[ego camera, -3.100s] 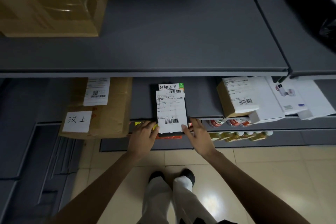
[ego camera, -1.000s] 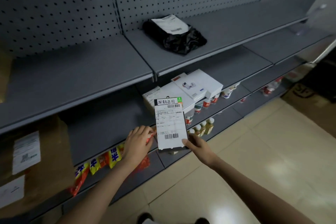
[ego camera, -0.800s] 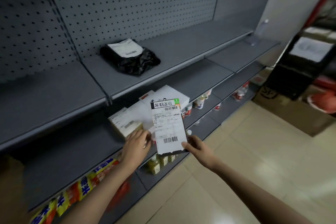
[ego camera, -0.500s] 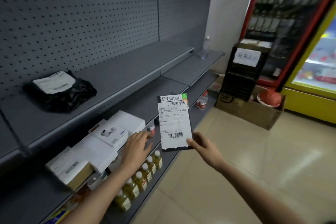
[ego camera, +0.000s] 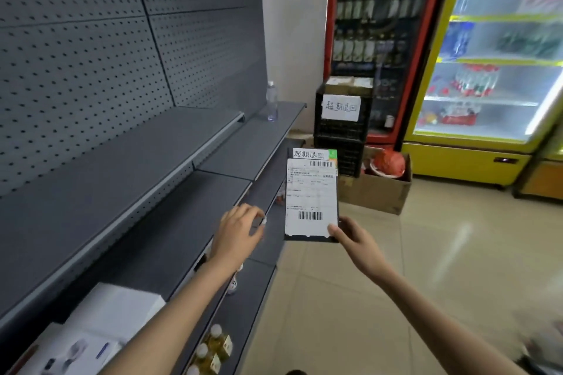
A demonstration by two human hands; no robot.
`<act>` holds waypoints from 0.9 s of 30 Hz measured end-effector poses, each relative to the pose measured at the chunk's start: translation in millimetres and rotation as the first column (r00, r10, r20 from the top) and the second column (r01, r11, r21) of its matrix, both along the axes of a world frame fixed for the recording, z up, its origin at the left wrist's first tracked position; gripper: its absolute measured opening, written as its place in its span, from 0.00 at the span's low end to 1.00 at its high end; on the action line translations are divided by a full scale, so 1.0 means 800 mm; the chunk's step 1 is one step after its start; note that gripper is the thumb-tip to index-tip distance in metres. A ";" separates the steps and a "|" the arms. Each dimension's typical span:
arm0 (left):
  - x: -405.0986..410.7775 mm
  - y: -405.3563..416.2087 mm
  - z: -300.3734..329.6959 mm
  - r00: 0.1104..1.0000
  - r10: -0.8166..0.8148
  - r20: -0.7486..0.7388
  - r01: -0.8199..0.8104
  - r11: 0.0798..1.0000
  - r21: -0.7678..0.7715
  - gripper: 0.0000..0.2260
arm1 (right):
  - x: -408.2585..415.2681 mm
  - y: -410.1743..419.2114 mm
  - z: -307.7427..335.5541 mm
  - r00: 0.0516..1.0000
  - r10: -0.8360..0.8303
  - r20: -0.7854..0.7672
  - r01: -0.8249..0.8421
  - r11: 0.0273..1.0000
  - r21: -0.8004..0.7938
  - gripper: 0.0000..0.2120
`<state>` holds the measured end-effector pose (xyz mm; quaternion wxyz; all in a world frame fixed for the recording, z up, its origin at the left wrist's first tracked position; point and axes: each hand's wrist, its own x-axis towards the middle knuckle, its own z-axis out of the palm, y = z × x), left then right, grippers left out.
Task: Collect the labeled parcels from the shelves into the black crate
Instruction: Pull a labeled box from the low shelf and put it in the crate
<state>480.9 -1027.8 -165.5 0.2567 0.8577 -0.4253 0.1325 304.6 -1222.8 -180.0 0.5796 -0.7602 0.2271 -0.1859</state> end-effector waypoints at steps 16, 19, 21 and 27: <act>0.268 -0.289 0.000 0.978 -0.209 0.008 0.209 0.977 0.044 0.08 | 0.228 -0.239 0.013 0.982 -0.189 -0.018 0.188 0.981 -0.040 0.17; 0.296 -0.349 -0.015 0.969 -0.247 -0.007 0.247 0.968 0.053 0.09 | 0.252 -0.291 0.002 0.972 -0.231 -0.036 0.230 0.973 -0.020 0.17; 0.314 -0.390 -0.021 0.962 -0.271 -0.005 0.271 0.960 0.065 0.10 | 0.271 -0.330 -0.006 0.967 -0.251 -0.046 0.251 0.968 0.003 0.17; 0.387 -0.531 -0.031 0.965 -0.263 -0.008 0.263 0.962 0.077 0.09 | 0.348 -0.473 -0.017 0.966 -0.256 -0.049 0.256 0.967 -0.005 0.16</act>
